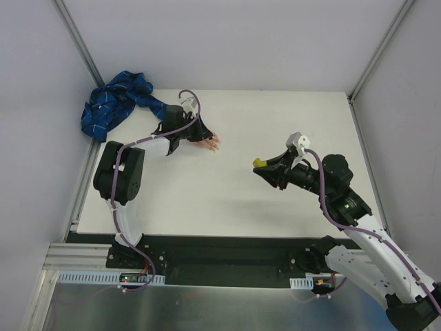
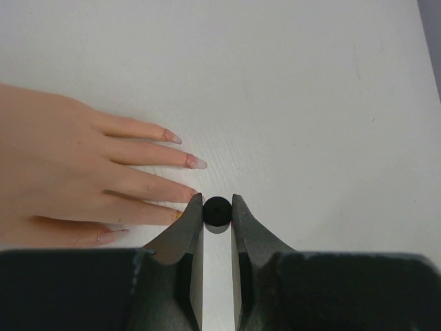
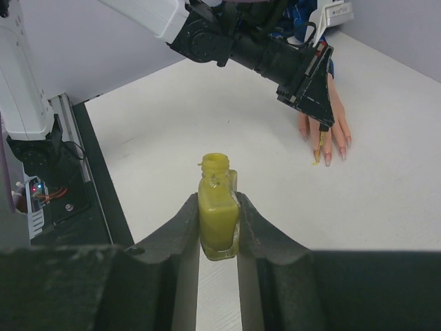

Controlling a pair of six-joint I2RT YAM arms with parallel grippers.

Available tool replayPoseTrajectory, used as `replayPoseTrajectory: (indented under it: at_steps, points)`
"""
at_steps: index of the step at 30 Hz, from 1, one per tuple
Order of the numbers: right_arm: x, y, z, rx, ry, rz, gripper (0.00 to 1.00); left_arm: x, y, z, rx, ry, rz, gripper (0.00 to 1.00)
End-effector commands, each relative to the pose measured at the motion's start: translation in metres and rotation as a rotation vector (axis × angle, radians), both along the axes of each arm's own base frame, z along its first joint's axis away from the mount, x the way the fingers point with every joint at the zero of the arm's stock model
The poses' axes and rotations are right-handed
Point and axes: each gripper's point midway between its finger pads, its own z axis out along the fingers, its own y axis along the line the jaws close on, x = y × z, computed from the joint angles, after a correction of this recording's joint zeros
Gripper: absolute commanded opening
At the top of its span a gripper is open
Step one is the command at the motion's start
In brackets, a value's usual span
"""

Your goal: Paint the nails

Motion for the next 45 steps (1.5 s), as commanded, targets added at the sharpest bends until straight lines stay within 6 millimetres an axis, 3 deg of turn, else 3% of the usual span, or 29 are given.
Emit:
replayPoseTrajectory:
  at_steps: [1,11,16,45]
  points:
    - [-0.004,0.0,0.019,0.042,-0.064,0.021,0.0,0.004,-0.004,0.04,-0.046,-0.081,-0.017,0.0]
    - [-0.003,0.0,0.019,0.039,-0.067,0.016,0.0,0.018,0.01,0.007,0.058,0.001,0.065,0.0]
    - [-0.002,0.0,0.018,0.038,-0.063,0.015,0.0,0.021,0.007,-0.002,0.056,0.023,0.054,0.0]
    - [-0.003,0.0,0.018,0.036,-0.063,0.015,0.0,0.023,0.002,-0.029,0.094,0.041,0.066,0.0]
